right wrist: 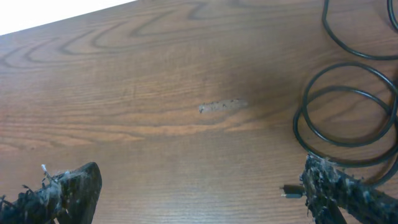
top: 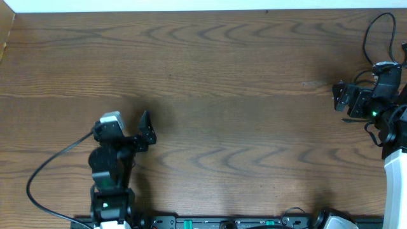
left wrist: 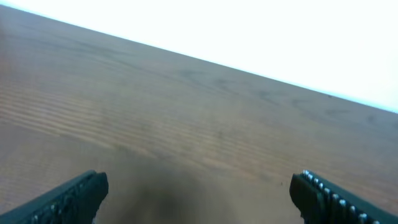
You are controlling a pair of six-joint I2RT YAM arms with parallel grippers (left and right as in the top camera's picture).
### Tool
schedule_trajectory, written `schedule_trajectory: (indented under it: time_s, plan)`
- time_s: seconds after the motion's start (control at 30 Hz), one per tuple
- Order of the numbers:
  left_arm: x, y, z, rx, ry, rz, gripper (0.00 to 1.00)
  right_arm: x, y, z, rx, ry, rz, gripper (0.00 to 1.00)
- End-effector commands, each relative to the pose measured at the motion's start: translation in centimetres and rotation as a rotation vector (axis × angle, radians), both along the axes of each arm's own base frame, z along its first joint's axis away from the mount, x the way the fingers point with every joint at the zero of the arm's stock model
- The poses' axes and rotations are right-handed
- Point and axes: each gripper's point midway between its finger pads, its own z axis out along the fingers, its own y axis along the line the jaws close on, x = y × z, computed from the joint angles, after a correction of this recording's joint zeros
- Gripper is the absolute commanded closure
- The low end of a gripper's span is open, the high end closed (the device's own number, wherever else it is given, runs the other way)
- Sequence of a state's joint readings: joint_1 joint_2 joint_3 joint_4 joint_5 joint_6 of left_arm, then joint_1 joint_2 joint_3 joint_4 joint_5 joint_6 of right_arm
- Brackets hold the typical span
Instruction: Untangle cables
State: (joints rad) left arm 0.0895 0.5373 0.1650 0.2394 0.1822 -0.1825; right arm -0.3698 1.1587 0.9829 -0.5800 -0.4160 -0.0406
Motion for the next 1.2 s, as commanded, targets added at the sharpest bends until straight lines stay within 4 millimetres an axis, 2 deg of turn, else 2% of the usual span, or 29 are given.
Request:
schedule_trajectory:
  time_s: [0.0, 0.07, 0.4, 1.17]
  plan:
    - [-0.6, -0.4, -0.6, 0.005, -0.073, -0.019, 0.02, 0.1, 0.1, 0.4, -0.009, -0.009, 0.011, 0.01]
    - [-0.9, -0.4, -0.6, 0.011, -0.13, -0.019, 0.02, 0.1, 0.1, 0.3, -0.009, -0.009, 0.01, 0.01]
    - [-1.3, -0.6, 0.3, 0.016, -0.169, -0.019, 0.02, 0.1, 0.1, 0.3, -0.009, -0.009, 0.01, 0.01]
    - [-4.0, 1.5, -2.9, 0.034, -0.046, 0.119, 0.02, 0.1, 0.1, 0.3, -0.009, -0.009, 0.01, 0.01]
